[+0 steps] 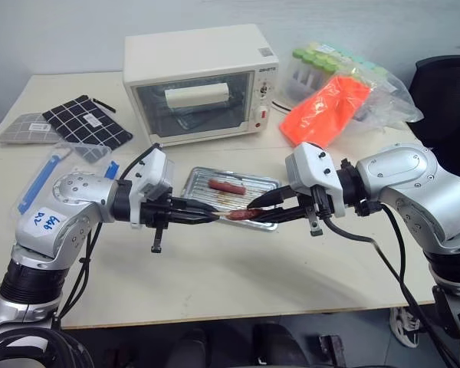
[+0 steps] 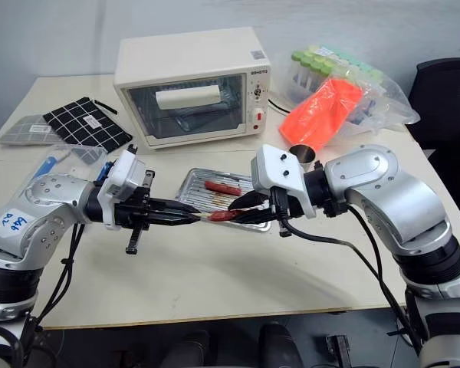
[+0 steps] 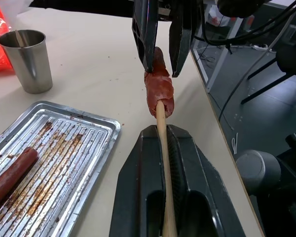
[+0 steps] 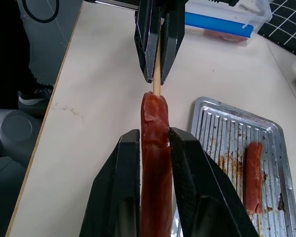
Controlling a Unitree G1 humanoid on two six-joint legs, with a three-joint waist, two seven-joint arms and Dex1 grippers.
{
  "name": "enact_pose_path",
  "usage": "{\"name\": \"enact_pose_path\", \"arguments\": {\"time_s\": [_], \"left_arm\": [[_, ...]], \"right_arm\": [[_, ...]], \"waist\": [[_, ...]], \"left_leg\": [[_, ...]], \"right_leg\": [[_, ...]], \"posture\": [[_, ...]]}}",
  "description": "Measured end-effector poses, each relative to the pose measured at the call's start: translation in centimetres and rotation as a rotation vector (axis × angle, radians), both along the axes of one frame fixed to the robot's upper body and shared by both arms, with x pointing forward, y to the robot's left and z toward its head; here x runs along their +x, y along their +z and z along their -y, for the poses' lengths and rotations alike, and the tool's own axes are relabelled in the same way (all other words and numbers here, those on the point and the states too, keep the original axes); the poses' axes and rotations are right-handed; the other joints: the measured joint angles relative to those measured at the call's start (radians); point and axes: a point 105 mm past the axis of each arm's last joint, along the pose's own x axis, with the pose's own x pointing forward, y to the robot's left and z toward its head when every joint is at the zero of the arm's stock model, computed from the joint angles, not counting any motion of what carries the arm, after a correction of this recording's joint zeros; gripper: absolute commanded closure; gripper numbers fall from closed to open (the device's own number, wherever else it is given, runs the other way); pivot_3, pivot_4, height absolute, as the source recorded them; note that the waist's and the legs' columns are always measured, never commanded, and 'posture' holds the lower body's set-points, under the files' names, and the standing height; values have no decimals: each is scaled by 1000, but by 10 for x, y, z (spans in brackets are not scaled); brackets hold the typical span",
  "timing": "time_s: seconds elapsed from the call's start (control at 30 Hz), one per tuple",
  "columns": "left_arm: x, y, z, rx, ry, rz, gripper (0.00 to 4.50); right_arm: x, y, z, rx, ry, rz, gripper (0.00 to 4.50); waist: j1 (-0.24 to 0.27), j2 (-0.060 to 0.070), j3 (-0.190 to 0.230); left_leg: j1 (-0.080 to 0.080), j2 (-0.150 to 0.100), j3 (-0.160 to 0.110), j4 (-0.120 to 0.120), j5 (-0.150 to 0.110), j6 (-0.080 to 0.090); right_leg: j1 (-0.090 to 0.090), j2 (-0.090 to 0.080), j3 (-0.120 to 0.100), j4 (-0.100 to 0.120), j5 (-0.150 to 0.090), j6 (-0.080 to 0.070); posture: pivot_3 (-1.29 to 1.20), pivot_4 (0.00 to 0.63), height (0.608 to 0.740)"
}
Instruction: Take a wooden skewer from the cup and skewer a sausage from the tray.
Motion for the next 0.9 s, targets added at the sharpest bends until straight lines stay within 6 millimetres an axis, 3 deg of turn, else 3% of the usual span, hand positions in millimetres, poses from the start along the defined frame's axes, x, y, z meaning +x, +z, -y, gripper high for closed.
{"name": "enact_pose_path", "arguments": {"time_s": [0.3,0.53,0.7,0.77,0.9], "left_arm": [[5,-8,-44,-24,270,12,4500],[1,-1,-95,-119,668,97,4500],[-10,0,-146,-165,974,146,4500],[-15,-4,-178,-166,1137,155,4500],[-17,-12,-226,-160,1344,150,4500]], "right_arm": [[6,31,2,77,-38,-1,1479],[10,53,-2,220,-60,-75,1479],[16,68,-4,299,-77,-103,498],[19,75,-5,324,-90,-101,52],[22,78,-7,340,-95,-101,52]], "waist": [[-1,0,0],[0,0,0],[-3,0,0],[-2,0,0],[3,0,0]], "left_leg": [[0,0,-1,-1,0,0],[0,0,-1,-1,0,0],[0,0,-1,-2,0,0],[1,0,-1,-2,0,0],[1,-1,-1,-1,0,0]], "right_leg": [[-1,0,1,-1,0,0],[-1,0,1,-2,0,0],[-1,0,2,-2,0,0],[-1,0,1,-3,0,0],[-1,-1,1,-3,0,0]], "posture": [[0,150,740],[0,150,740],[0,150,740],[0,150,740],[0,150,740]]}}
